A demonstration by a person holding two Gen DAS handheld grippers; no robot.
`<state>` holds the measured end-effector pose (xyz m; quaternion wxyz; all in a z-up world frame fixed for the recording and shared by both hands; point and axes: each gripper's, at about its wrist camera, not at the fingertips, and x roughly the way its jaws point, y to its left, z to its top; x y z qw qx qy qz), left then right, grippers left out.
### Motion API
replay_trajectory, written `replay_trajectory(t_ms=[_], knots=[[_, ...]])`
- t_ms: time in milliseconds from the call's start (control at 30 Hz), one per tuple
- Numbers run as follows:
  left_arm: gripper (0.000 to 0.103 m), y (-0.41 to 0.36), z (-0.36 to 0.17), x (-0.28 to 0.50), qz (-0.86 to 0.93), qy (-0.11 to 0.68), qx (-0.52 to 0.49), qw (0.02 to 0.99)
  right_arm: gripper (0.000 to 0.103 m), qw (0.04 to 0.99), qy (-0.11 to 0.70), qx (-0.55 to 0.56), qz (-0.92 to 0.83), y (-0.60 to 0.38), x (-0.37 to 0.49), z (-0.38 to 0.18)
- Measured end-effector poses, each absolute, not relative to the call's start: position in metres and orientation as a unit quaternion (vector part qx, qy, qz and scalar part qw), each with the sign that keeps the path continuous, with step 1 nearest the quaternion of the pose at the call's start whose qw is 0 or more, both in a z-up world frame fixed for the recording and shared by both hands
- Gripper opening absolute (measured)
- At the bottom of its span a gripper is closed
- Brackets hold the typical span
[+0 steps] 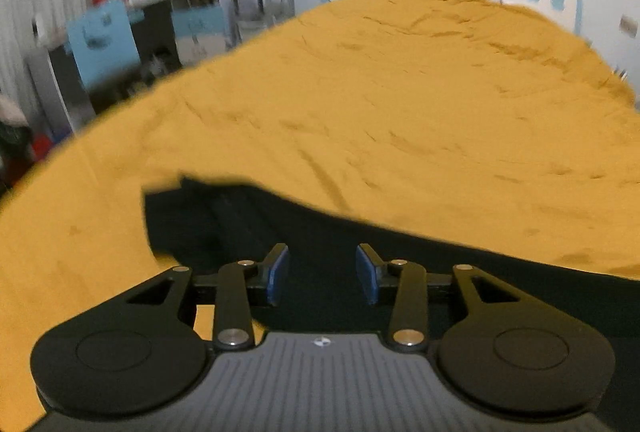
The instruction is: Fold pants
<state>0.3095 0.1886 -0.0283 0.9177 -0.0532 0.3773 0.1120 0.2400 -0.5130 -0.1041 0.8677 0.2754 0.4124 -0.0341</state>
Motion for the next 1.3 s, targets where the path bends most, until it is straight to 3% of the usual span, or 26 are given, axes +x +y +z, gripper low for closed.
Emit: replay_trajectory(t_ms=[167, 300, 533, 800, 1033, 1100, 1200, 1233, 1300], knots=[[0.047, 0.183, -0.052, 0.272, 0.087, 0.393, -0.148, 0.903, 0.049, 0.826, 0.399, 0.397, -0.038, -0.524, 0.207, -0.137], [0.047, 0.181, -0.066, 0.263, 0.086, 0.409, -0.162, 0.894, 0.049, 0.848, 0.391, 0.356, -0.03, -0.522, 0.219, -0.126], [0.047, 0.196, -0.057, 0.276, 0.121, 0.392, -0.13, 0.903, 0.039, 0.874, 0.381, 0.3, 0.029, -0.533, 0.287, -0.109], [0.047, 0.223, -0.055, 0.288, 0.159, 0.377, -0.107, 0.906, 0.033, 0.859, 0.406, 0.307, 0.055, -0.539, 0.389, -0.141], [0.047, 0.249, -0.066, 0.288, 0.189, 0.38, -0.101, 0.9, 0.032, 0.843, 0.438, 0.306, 0.064, -0.536, 0.419, -0.174], [0.047, 0.255, -0.068, 0.289, 0.187, 0.378, -0.102, 0.901, 0.028, 0.84, 0.438, 0.313, 0.068, -0.538, 0.419, -0.177], [0.047, 0.263, -0.068, 0.29, 0.181, 0.373, -0.097, 0.905, 0.014, 0.841, 0.431, 0.319, 0.073, -0.539, 0.415, -0.176], [0.047, 0.265, -0.068, 0.291, 0.178, 0.371, -0.088, 0.907, 0.004, 0.846, 0.426, 0.312, 0.074, -0.538, 0.411, -0.173], [0.048, 0.269, -0.07, 0.295, 0.176, 0.37, -0.058, 0.91, 0.0, 0.854, 0.416, 0.305, 0.065, -0.537, 0.405, -0.167]])
